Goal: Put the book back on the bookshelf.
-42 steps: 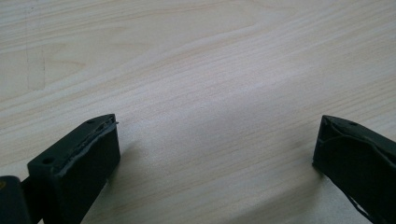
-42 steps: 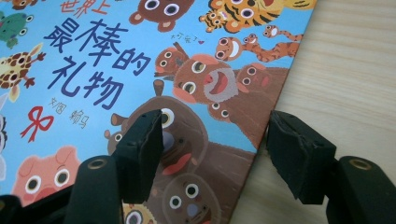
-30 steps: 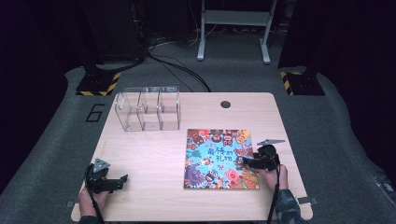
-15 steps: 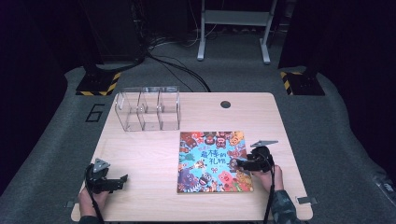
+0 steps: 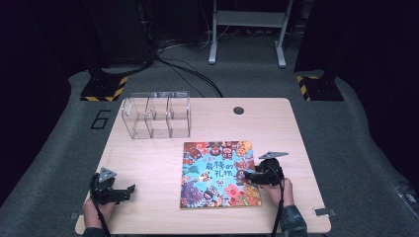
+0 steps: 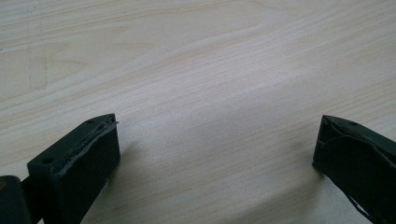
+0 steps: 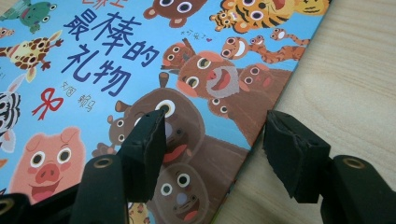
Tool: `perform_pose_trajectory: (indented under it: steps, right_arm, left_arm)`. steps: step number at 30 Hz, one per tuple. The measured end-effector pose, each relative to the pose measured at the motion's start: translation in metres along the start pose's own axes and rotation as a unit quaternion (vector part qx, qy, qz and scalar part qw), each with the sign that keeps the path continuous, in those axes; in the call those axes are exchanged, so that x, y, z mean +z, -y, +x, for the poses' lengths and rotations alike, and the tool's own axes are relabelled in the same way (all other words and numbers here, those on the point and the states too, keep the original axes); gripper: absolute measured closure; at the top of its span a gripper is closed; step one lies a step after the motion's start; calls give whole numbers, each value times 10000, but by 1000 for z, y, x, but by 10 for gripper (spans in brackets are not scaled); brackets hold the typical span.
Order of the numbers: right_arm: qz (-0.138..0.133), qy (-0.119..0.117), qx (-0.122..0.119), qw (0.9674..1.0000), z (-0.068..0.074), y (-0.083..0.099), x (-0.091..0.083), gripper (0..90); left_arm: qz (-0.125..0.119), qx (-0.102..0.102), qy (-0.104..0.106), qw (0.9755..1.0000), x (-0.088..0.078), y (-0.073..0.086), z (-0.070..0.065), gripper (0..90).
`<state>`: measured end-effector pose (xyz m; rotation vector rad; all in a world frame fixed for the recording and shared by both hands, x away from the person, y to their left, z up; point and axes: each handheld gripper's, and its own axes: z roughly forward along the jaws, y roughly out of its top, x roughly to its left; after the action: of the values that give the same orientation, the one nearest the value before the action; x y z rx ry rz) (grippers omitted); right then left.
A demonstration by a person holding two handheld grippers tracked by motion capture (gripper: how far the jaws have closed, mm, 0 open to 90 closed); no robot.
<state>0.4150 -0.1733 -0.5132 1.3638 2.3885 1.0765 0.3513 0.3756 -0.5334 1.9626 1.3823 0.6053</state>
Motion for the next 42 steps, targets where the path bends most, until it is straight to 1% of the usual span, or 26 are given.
perform_pose_trajectory:
  steps: [2,4,7,8,9,10,13,14,15,16,19,20,21,22,23,24,25,29,30,33,36,38,39,40,41,42]
  right_arm:
    - [-37,-85,-43,9999,-2,1,-1,391]
    - [78,-179,-26,9998,-5,0,-2,409]
    - [179,-153,-41,9997,-7,-4,-2,422]
    - [216,-146,-19,9997,-6,-4,-2,437]
    - [290,-124,204,9993,-4,-6,-3,451]
    - [254,-92,51,9996,-7,-7,-2,454]
    - [270,-97,72,9996,-6,-7,-2,456]
    - [322,-105,134,9993,-5,-8,-2,456]
    - [403,-136,187,9989,-5,-8,-3,457]
    - [399,-141,117,9990,-6,-9,-3,457]
    - [384,-159,66,9991,-5,-9,-2,458]
    - [419,-158,131,9989,-4,-8,-2,458]
    - [374,-181,14,9991,-3,-8,-2,459]
    - [374,-181,14,9991,-3,-8,-2,459]
    - [407,-195,91,9989,-1,-8,-2,459]
    - [321,-210,1,9993,1,-7,0,460]
    - [321,-210,1,9993,1,-7,0,460]
    - [358,-257,65,9990,5,-6,0,461]
    - [292,-254,-16,9992,6,-7,2,461]
    - [340,-302,-11,9990,7,-7,2,465]
    - [326,-351,-57,9988,9,-7,3,469]
    - [299,-373,-88,9988,11,-8,5,473]
    - [299,-373,-88,9988,11,-8,5,473]
    - [268,-396,-114,9988,12,-8,6,475]
    - [302,-416,-110,9986,13,-9,6,475]
    - [301,-406,-107,9987,14,-9,7,475]
  left_arm:
    - [85,-1,-1,10000,-1,-1,1,2]
    - [47,0,-15,10000,0,-1,1,2]
    - [111,75,14,9999,-1,-2,1,4]
    - [43,22,-19,10000,-1,-1,0,4]
    - [78,-23,-12,10000,-2,-1,-1,19]
    - [-30,-60,-98,9999,-1,0,-2,31]
    - [19,-140,-128,9998,-3,-1,-6,42]
    - [3,-164,-112,9998,-4,-2,-8,44]
    - [-10,-208,-38,9998,-4,-3,-10,41]
    - [5,-211,32,9998,-5,-5,-13,34]
    - [49,-130,162,9998,-2,-13,-23,33]
    - [66,-75,226,9997,-1,-16,-28,33]
    - [110,-23,310,9995,0,-20,-32,32]
    - [116,4,337,9994,2,-22,-36,32]
    - [144,42,477,9987,5,-25,-41,31]
    - [151,44,620,9980,10,-29,-49,31]
    - [151,44,620,9980,10,-29,-49,31]
    - [184,207,921,9954,20,-36,-67,31]
    - [188,237,973,9948,22,-37,-71,25]
    - [277,316,1164,9923,28,-42,-81,23]
    - [209,397,1204,9917,33,-46,-92,24]
    - [189,333,1302,9908,36,-48,-97,69]
    - [244,384,1354,9897,36,-49,-97,69]
    - [157,301,1404,9895,38,-50,-101,77]
    - [167,261,1428,9893,39,-52,-104,90]
    - [158,307,1459,9887,40,-53,-105,104]
